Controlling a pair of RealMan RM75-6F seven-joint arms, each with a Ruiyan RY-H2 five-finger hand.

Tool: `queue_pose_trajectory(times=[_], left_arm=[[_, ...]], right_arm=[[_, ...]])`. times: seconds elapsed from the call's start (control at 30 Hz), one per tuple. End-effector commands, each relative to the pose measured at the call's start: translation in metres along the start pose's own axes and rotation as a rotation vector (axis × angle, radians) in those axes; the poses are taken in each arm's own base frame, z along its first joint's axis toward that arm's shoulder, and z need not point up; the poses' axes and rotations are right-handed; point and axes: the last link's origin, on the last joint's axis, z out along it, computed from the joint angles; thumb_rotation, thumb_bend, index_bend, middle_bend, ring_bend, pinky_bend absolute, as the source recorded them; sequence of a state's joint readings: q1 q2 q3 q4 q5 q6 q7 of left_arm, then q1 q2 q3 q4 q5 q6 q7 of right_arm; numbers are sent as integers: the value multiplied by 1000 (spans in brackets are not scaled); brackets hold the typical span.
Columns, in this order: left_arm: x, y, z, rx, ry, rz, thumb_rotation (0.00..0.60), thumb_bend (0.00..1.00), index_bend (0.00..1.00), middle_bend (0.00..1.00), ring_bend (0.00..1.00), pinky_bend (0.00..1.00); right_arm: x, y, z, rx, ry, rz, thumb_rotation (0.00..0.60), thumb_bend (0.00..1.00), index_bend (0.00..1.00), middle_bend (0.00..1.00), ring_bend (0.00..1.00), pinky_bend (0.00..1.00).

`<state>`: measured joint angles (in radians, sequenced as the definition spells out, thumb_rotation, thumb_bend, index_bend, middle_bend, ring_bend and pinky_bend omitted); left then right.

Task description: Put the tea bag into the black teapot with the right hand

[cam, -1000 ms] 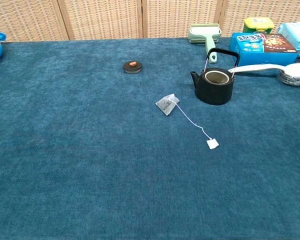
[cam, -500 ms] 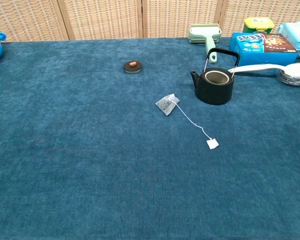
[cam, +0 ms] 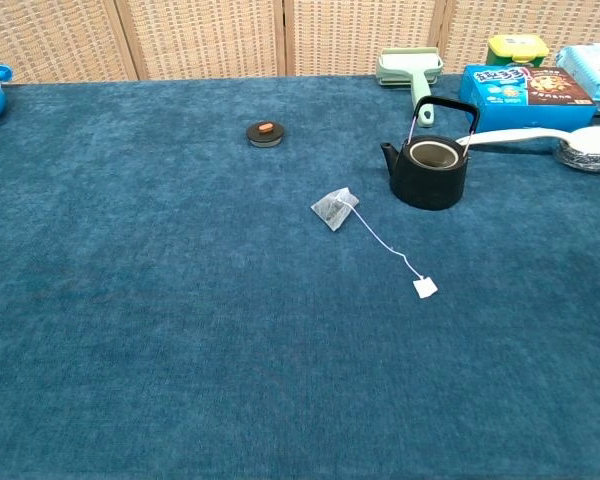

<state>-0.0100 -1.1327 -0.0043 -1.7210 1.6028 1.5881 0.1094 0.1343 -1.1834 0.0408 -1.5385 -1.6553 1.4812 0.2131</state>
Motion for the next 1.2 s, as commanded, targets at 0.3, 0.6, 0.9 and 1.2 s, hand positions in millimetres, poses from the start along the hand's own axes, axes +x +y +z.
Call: queue_pose_trajectory(times=[0.3, 0.6, 0.9, 1.2], left_arm=[[2, 4, 13, -23, -7, 19, 600, 288, 140, 116, 31, 137], [-2, 8, 25, -40, -31, 38, 600, 287, 141, 116, 32, 137], [0, 12, 38, -64, -31, 57, 600, 287, 141, 116, 31, 137], [0, 15, 47, -81, -32, 68, 600, 287, 141, 116, 31, 137]], right_arm=[[-12, -56, 50, 274, -176, -27, 600, 256, 294, 746, 952, 1000], [-38, -101, 90, 409, -336, -42, 600, 482, 370, 1000, 1000, 1000], [-65, -119, 114, 432, -411, -43, 600, 488, 390, 1000, 1000, 1000], [-82, -121, 123, 413, -427, -95, 600, 464, 397, 1000, 1000, 1000]])
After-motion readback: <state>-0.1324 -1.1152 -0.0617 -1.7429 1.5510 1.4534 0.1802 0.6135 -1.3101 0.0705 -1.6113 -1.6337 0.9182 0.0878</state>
